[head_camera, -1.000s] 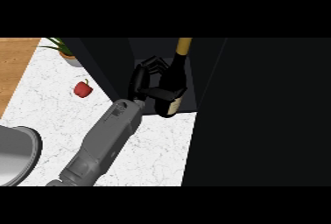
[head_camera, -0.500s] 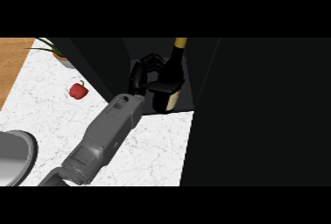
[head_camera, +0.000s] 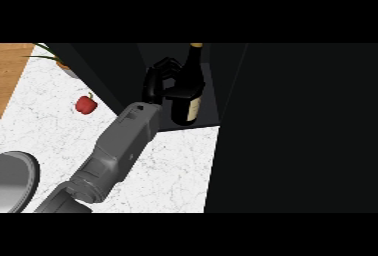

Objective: Pick up the wine, place it into the cabinet and close the cabinet

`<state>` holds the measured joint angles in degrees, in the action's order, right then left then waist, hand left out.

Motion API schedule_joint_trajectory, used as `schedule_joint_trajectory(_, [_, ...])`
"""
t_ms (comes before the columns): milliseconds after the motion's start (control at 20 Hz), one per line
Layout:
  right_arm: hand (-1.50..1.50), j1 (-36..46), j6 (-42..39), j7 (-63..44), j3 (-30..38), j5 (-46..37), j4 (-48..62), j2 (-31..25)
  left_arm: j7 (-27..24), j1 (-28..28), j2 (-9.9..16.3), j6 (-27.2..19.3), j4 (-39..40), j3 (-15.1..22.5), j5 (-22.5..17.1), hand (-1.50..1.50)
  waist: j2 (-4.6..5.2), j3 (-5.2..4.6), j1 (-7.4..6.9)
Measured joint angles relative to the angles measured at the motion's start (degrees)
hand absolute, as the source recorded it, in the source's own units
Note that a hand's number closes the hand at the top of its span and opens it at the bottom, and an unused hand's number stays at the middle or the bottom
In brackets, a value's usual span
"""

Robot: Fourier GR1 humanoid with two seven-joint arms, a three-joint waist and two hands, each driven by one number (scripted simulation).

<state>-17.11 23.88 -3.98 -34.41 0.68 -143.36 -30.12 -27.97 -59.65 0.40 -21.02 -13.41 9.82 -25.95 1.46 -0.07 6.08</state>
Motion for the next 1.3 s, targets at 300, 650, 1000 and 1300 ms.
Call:
schedule_joint_trajectory(300, [-1.5,-0.41,-0.83,1.22,0.1,0.28,0.17,0.17,-1.7,-2.67,1.1,-1.46,3.68,-0.78,0.74,-1.5,0.37,-0.01,0.45])
schedule_joint_trajectory(650, [-1.5,-1.48,-2.14,2.78,-0.11,0.6,0.2,-0.15,-2.74,-5.49,2.63,-5.16,7.05,-0.35,2.54,-1.5,0.56,-0.02,1.17])
schedule_joint_trajectory(1000, [-1.5,-1.68,-3.2,4.0,-0.02,0.84,0.34,-0.13,-3.41,-7.1,3.85,-7.42,8.95,-0.54,3.19,-1.5,0.85,-0.05,1.44])
schedule_joint_trajectory(1300, [-1.5,-2.53,-3.36,4.79,0.0,0.99,0.32,0.15,-5.69,-7.29,3.91,-1.57,7.44,-2.43,1.61,1.5,0.76,-0.14,1.24])
